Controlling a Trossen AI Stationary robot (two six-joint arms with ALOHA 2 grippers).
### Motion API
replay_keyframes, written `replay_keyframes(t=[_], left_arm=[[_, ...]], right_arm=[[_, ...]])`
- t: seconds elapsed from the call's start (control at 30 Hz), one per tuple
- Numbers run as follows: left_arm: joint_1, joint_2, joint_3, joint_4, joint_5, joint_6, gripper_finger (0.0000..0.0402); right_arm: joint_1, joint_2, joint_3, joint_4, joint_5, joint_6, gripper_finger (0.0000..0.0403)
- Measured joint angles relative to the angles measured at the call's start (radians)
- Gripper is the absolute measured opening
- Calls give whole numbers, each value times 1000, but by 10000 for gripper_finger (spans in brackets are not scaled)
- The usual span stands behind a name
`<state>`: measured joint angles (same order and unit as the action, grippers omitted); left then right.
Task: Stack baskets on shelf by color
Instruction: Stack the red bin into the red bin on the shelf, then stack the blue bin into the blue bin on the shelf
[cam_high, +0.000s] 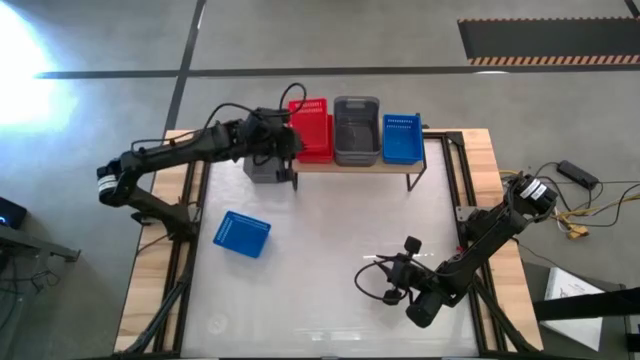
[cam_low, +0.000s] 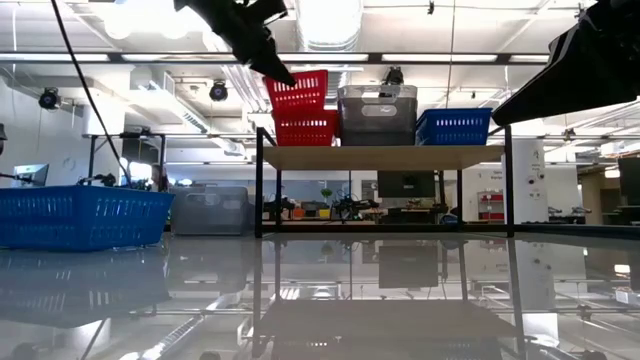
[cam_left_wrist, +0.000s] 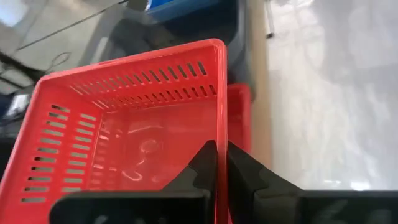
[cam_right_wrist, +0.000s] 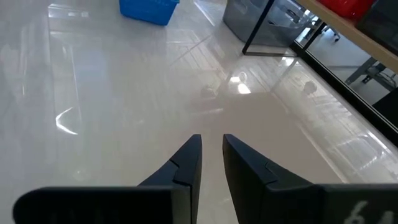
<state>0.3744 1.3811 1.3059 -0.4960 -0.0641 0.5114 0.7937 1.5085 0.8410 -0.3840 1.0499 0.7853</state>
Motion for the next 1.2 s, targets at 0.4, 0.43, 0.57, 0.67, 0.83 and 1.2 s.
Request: replay_keyframes(t=[0.4,0.43,0.57,0.67,0.83,1.2], left_arm=[[0,15,-30,15,46,-6,0],[0,13,-45,47,45,-6,0],[2,13,-82,71,44,-6,10],[3,17,-83,80,43,-6,39],[3,11,-63,75,14,-25,99],[-168,-126,-51,-92,-266,-183,138]], right_arm=[[0,0,0,5,-1,0,58],[0,0,0,5,-1,0,57],[0,0,0,7,-1,0,57],[0,0,0,7,-1,0,57],[0,0,0,7,-1,0,57],[0,0,-14,8,-2,26,57]])
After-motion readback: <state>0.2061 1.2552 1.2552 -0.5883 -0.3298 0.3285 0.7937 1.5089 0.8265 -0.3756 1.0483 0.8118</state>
